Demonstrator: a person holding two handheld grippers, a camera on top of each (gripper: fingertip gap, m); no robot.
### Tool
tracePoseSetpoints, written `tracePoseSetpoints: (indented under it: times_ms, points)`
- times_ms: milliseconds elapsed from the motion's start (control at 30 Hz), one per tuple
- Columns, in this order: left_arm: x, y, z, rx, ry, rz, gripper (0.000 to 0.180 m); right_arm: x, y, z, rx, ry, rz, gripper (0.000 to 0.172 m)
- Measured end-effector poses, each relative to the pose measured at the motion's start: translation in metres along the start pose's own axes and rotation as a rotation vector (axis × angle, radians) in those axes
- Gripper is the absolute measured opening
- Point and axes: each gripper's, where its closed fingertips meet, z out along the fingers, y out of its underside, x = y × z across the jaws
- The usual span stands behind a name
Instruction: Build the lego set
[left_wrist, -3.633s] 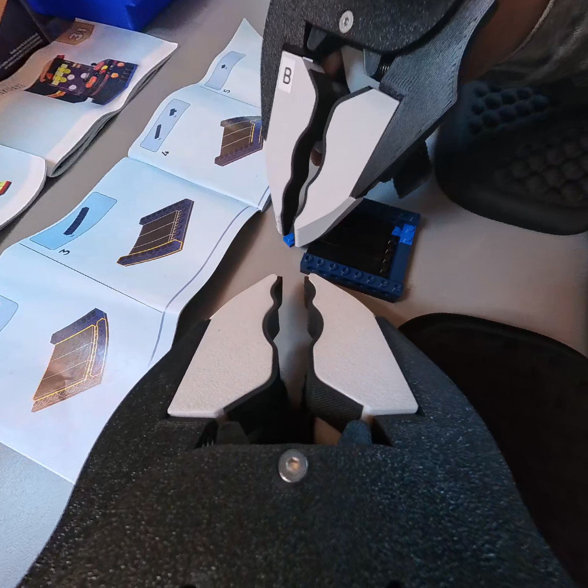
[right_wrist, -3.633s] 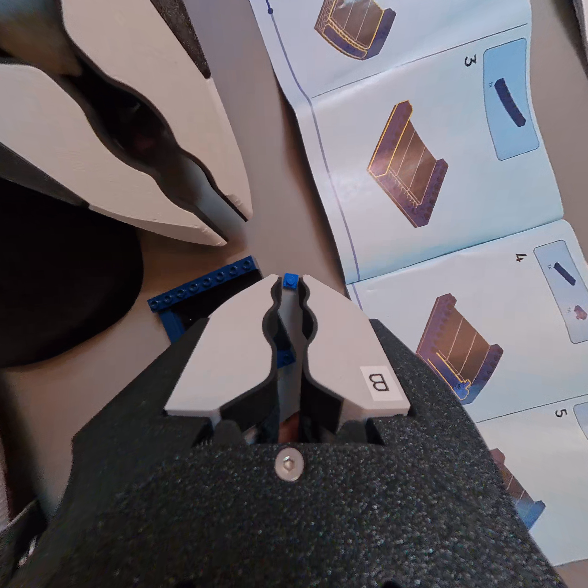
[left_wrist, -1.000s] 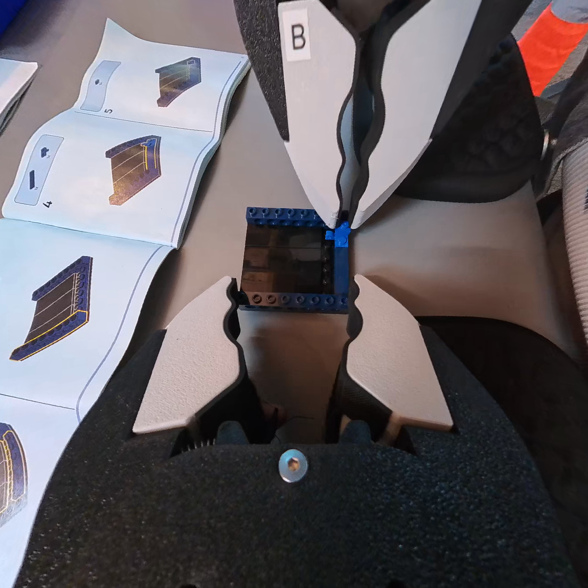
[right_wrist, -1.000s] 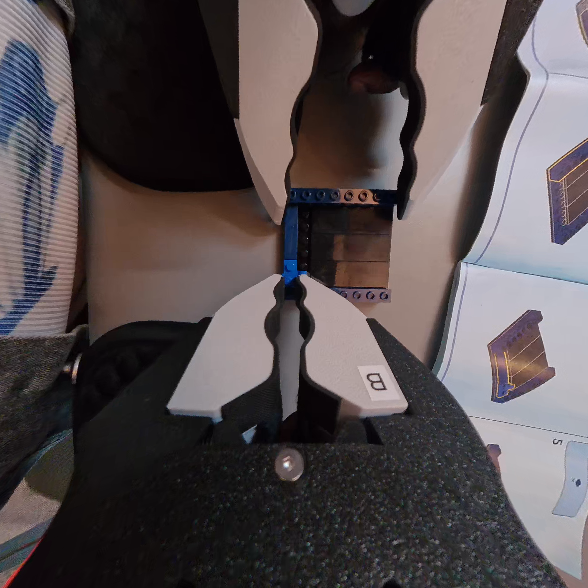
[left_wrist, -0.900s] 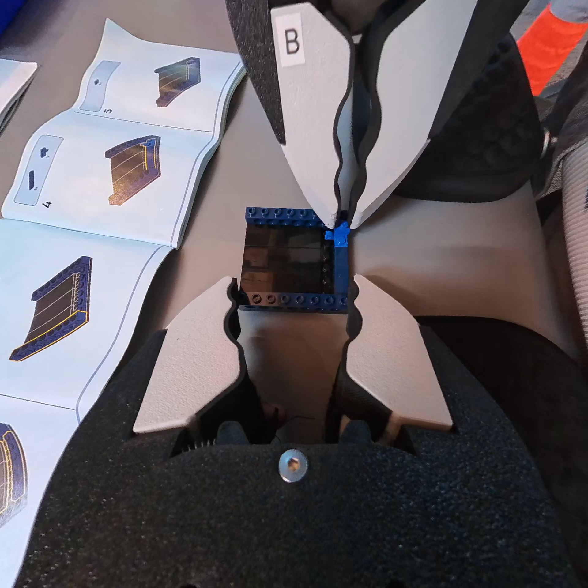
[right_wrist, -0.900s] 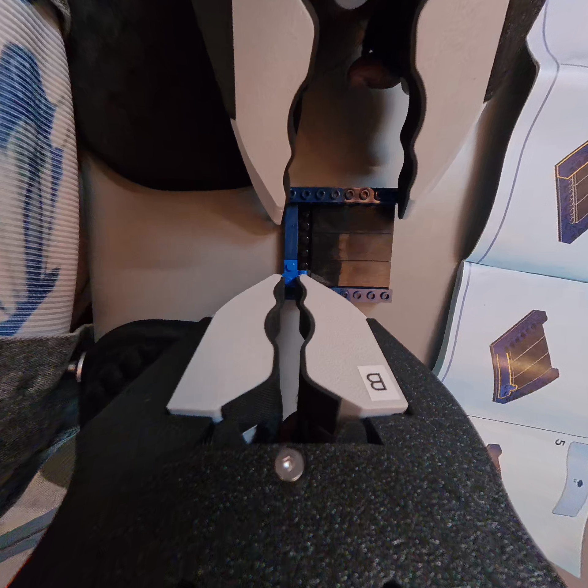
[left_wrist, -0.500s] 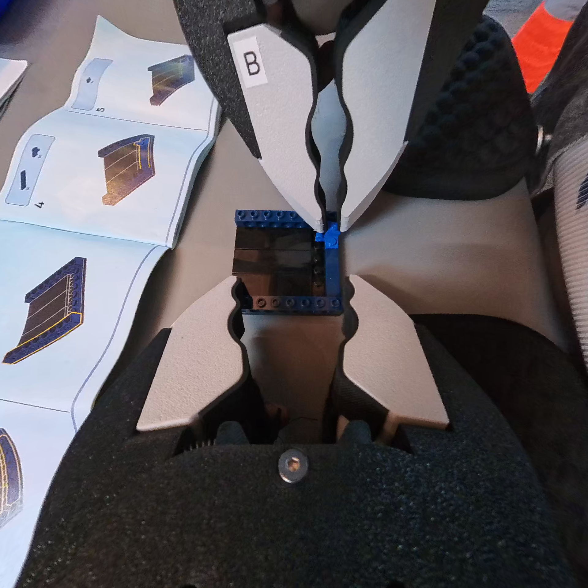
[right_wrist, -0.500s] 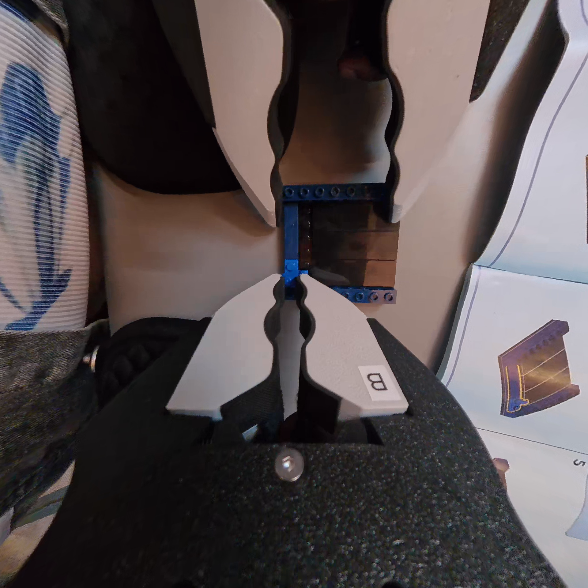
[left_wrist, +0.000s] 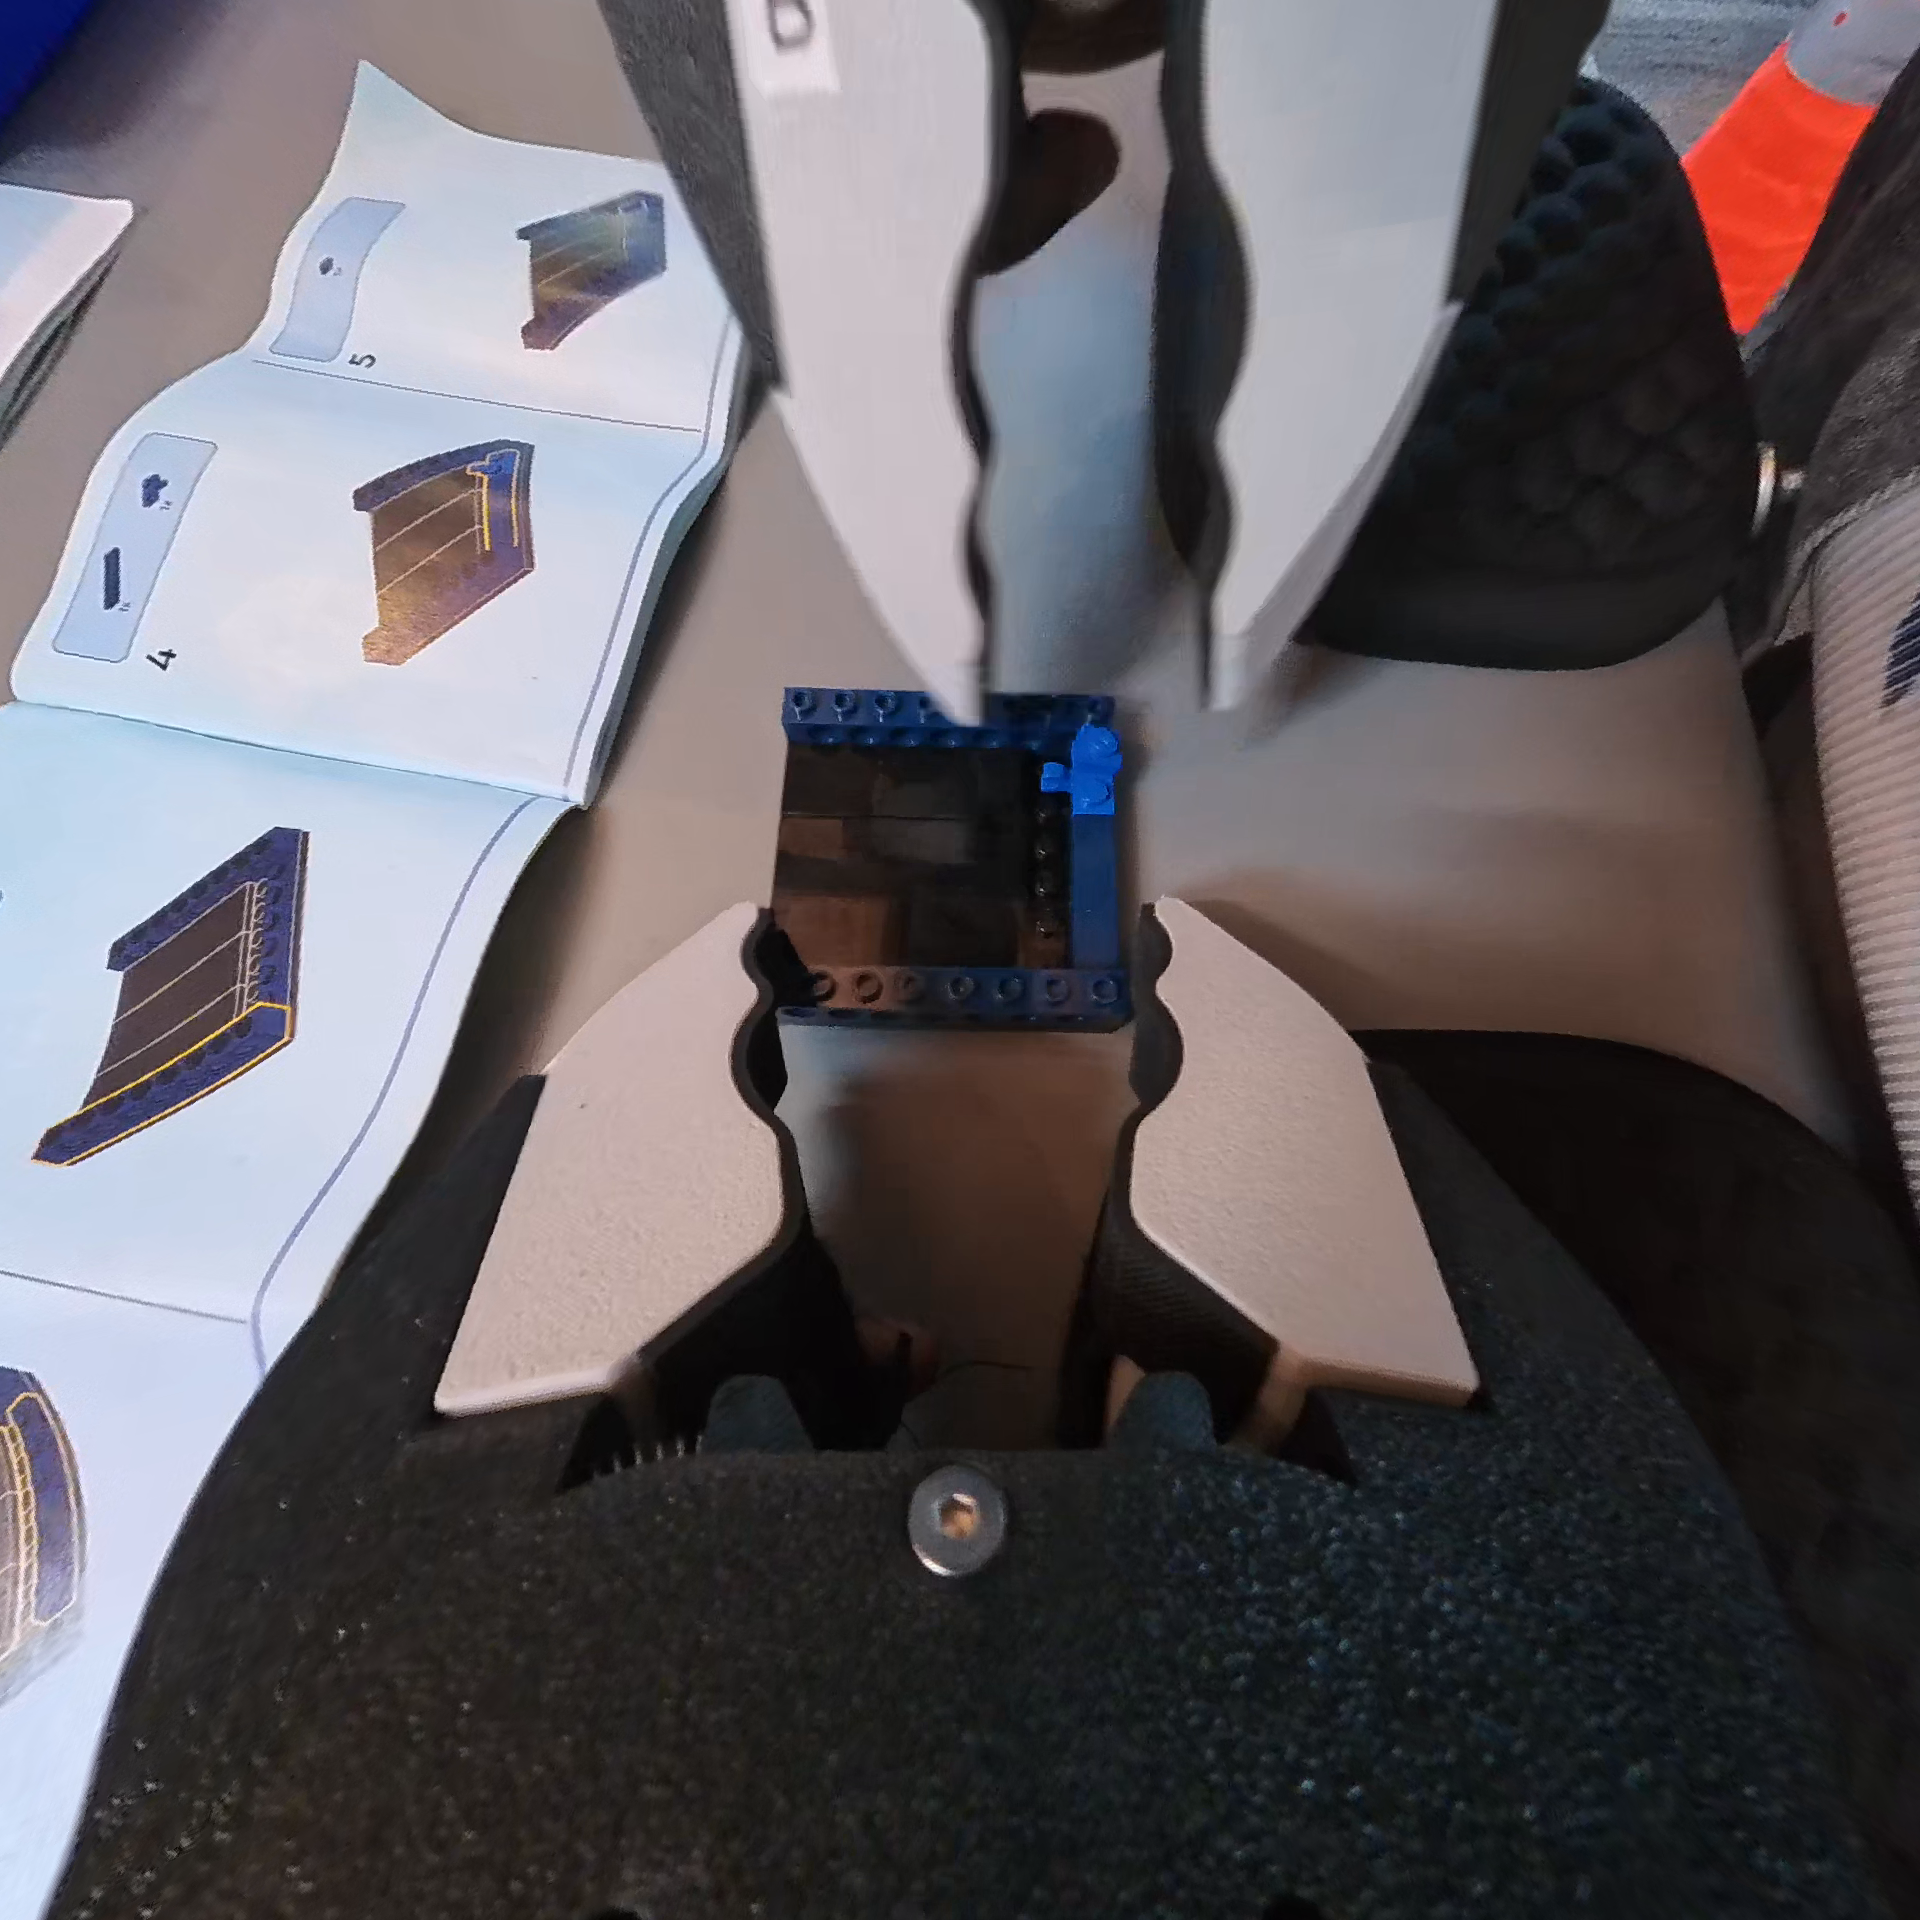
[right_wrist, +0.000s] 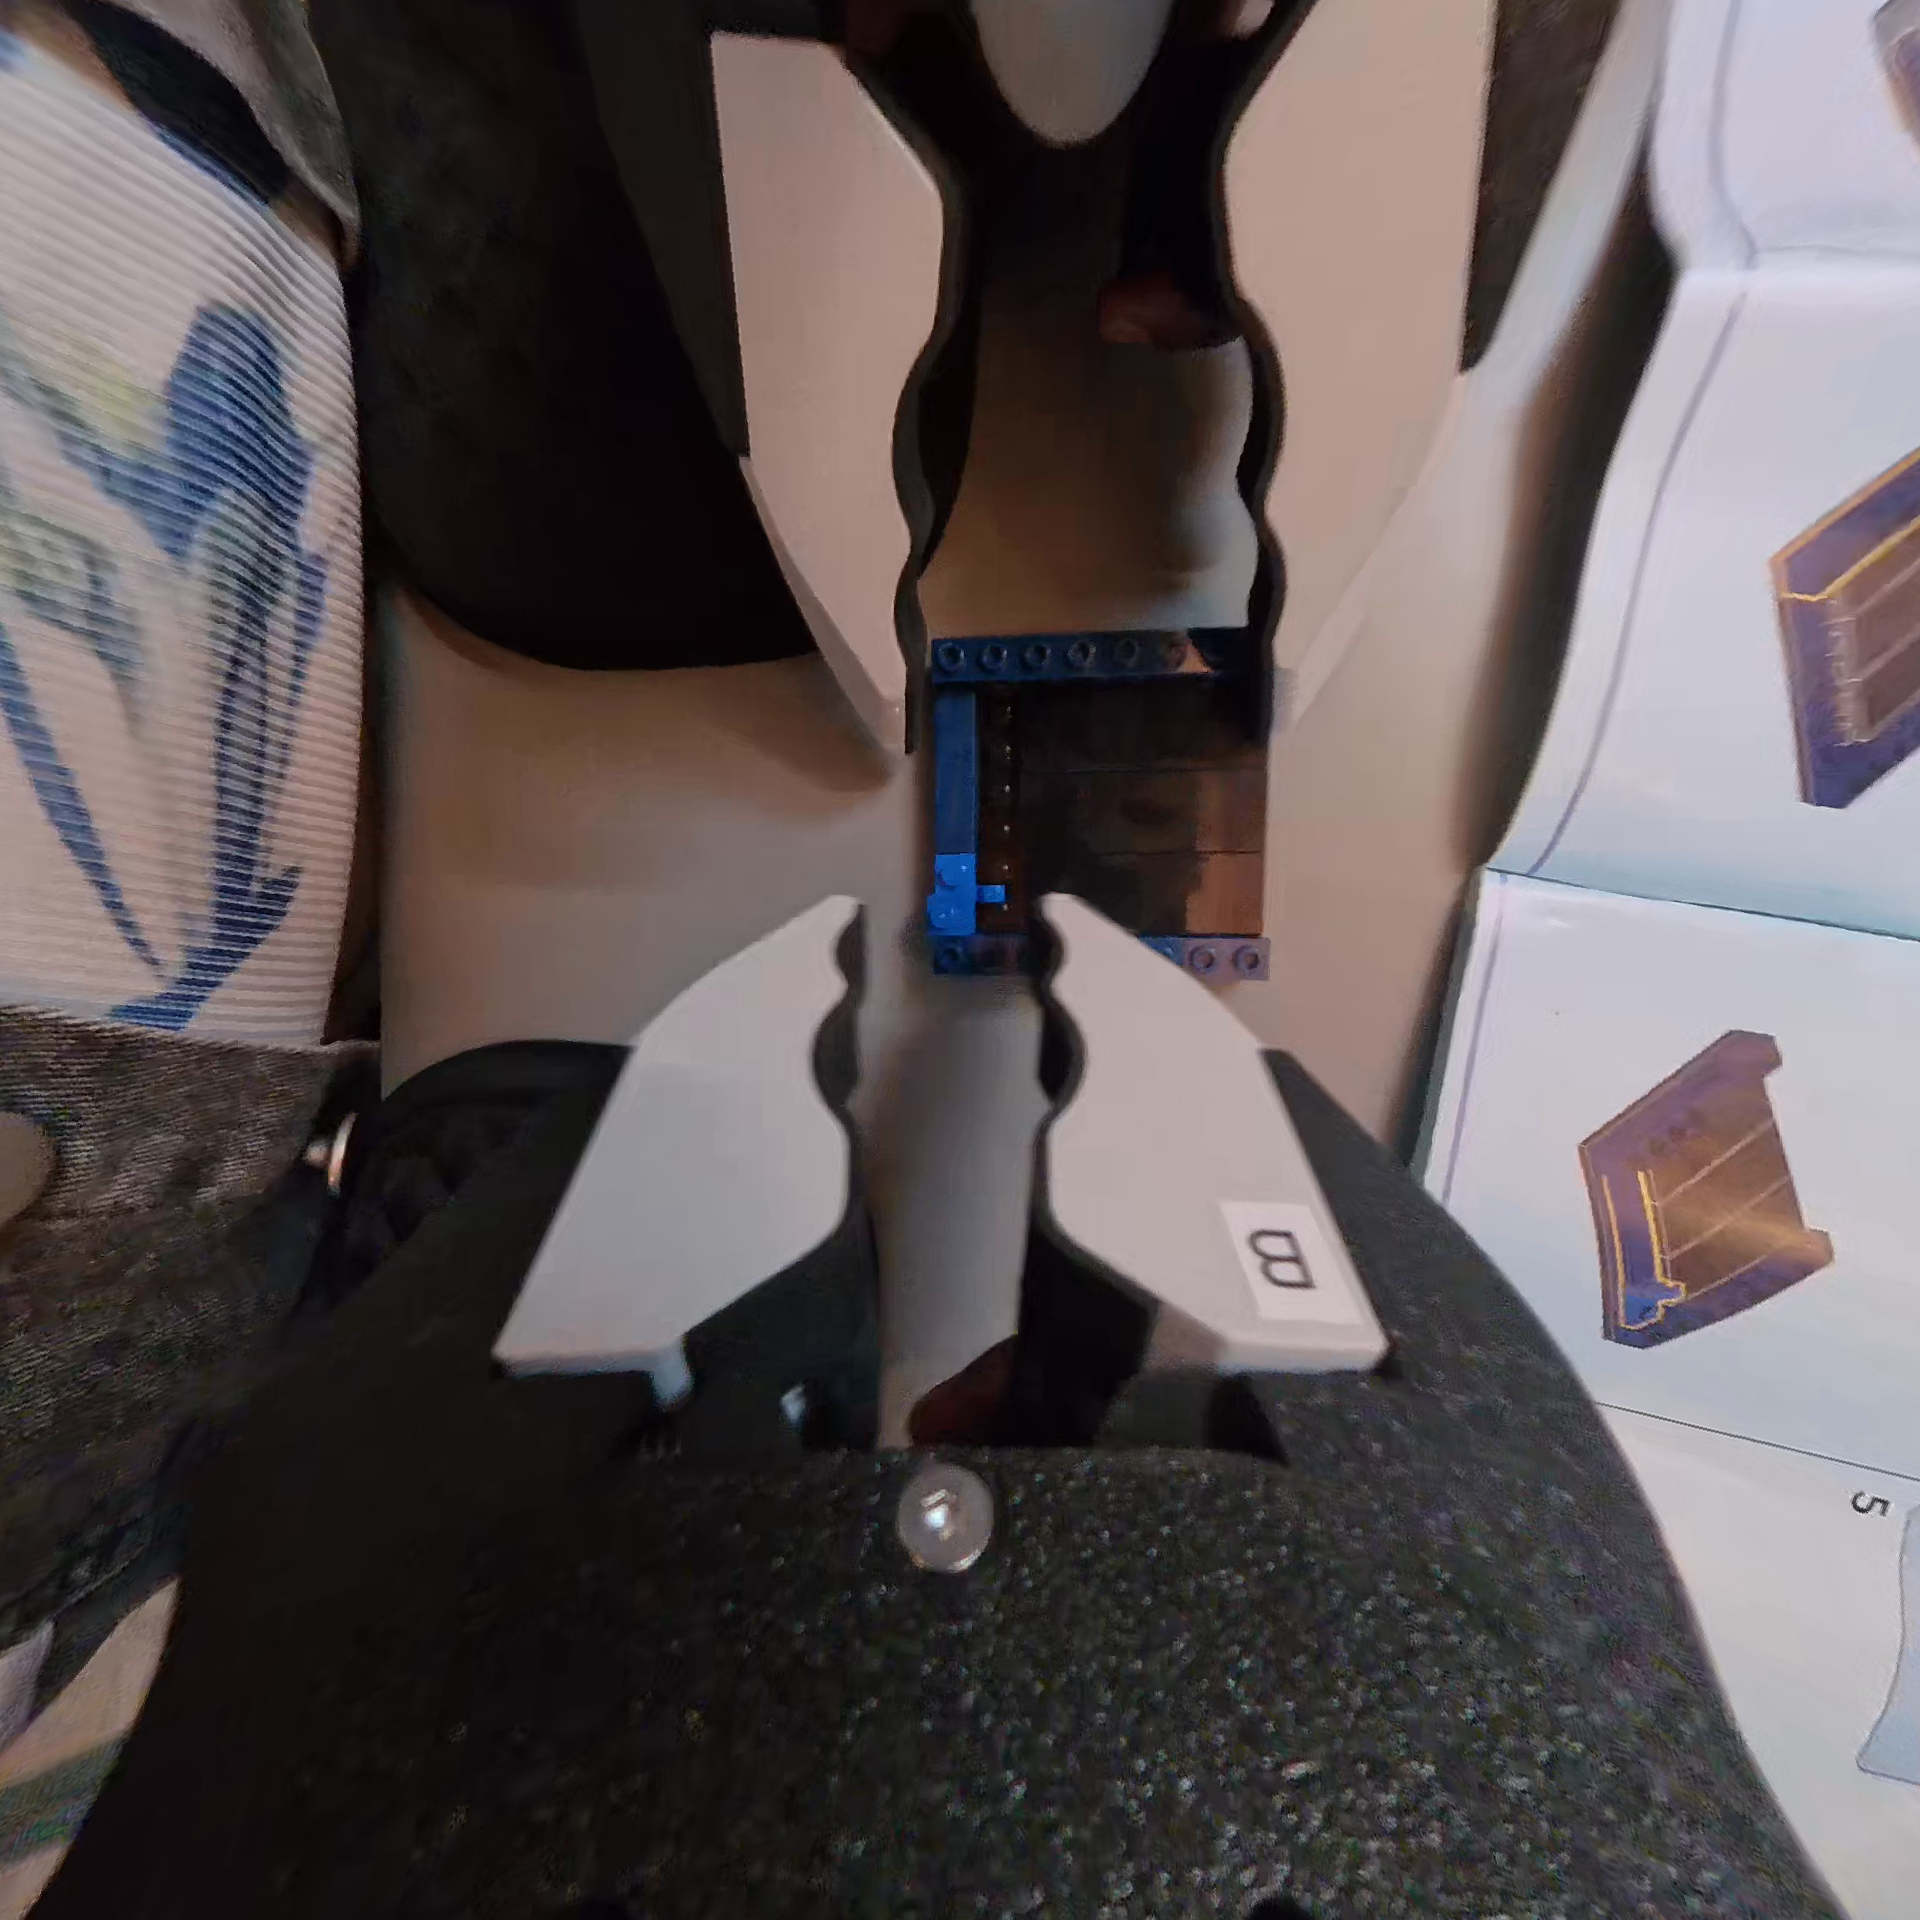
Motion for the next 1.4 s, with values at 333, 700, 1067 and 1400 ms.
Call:
tracePoseSetpoints:
  times_ms: [333, 700, 1067, 1400]
  points:
    - [-0.009, -0.013, -0.015, 0.136, 0.014, -0.098, 0.079, 0.027, 0.009, 0.021, 0.217, 0.146, -0.080, 0.092]
    - [-0.007, -0.016, -0.018, 0.160, 0.035, -0.103, 0.092, 0.029, 0.004, 0.022, 0.333, 0.122, -0.088, 0.074]
    - [-0.020, -0.017, -0.023, 0.177, -0.179, 0.175, 0.099, 0.038, -0.002, 0.005, 0.422, 0.091, -0.009, 0.073]
    - [-0.024, -0.012, -0.015, 0.080, -0.324, 0.428, 0.082, 0.043, -0.006, -0.003, 0.505, -0.015, 0.144, 0.073]
